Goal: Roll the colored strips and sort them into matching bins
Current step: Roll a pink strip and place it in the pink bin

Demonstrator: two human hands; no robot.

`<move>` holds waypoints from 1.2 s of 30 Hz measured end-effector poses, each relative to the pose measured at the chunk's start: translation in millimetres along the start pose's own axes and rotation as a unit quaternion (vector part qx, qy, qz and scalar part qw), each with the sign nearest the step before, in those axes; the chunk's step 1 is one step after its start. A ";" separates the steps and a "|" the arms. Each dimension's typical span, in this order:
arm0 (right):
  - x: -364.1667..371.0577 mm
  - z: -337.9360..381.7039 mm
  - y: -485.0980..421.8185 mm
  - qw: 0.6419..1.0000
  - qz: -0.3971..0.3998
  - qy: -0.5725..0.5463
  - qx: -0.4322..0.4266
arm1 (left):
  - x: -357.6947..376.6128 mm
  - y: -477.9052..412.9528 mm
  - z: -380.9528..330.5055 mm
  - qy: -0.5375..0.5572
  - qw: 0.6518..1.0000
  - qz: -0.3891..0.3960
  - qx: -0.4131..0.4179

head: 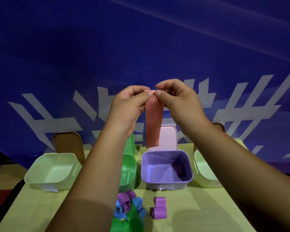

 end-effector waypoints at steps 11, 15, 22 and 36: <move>1.7 -0.5 1.6 1.000 0.000 -0.020 0.012 | -3.4 -3.7 -1.6 0.004 1.000 -0.004 0.019; 1.0 -0.2 -0.2 1.000 0.000 -0.008 0.004 | -4.3 -3.6 -2.1 -0.006 1.000 -0.005 0.019; -2.5 1.2 -2.1 1.000 -0.005 0.011 -0.004 | 0.7 0.4 -3.5 0.015 1.000 0.004 0.015; -6.2 -2.1 6.5 0.999 0.001 -0.024 0.037 | 0.7 -0.3 -2.7 -0.022 0.999 -0.002 0.048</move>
Point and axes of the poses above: each hand's wrist, its own y-axis away from the middle knuckle, its own x-axis out of the palm, z = x × y, the point moved 7 cm from there along -y, towards the middle knuckle, and after that the axes turned 4 degrees about -x, right-handed, at the moved point
